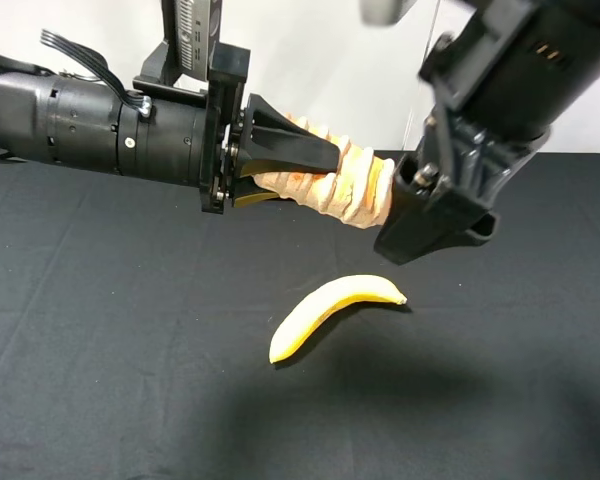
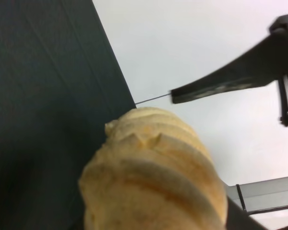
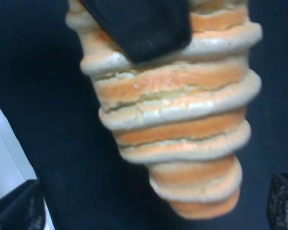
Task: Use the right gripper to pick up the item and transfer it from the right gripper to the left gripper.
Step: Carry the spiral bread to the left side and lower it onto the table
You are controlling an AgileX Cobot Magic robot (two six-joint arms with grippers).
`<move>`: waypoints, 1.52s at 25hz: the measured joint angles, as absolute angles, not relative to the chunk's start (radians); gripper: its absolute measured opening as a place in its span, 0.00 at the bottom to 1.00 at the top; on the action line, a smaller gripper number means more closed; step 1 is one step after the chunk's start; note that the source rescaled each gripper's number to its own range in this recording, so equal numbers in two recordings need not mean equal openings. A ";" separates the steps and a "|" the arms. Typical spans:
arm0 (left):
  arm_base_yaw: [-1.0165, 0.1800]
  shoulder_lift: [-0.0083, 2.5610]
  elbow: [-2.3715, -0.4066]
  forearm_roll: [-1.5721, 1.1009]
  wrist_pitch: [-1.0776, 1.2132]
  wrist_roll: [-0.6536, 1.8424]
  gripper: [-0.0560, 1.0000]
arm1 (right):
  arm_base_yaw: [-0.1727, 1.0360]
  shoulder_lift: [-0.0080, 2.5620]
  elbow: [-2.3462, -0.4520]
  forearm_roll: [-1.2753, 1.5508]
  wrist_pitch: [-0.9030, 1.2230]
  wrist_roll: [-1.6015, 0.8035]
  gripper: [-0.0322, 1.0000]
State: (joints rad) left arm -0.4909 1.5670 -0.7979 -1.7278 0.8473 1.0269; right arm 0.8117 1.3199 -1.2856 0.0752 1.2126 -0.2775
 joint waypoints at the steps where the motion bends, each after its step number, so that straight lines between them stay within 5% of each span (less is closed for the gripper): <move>1: -0.491 1.567 -0.798 -1.728 0.847 1.027 0.11 | 0.812 1.301 -1.286 0.074 1.213 -0.266 1.00; 9: -0.491 1.567 -0.798 -1.728 0.848 1.027 0.10 | 0.812 1.118 -1.265 0.074 1.214 -0.143 1.00; 28: -0.491 1.567 -0.798 -1.728 0.849 1.027 0.09 | 0.812 0.417 -0.652 0.025 1.219 -0.056 1.00; 38: -0.491 1.567 -0.798 -1.728 0.849 1.028 0.09 | 0.812 0.175 -0.535 -0.016 1.134 -0.012 1.00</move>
State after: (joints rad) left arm -0.4909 1.5670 -0.7979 -1.7278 0.8491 1.0281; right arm 0.8117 0.1750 -0.5355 -0.0157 1.1342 -0.0116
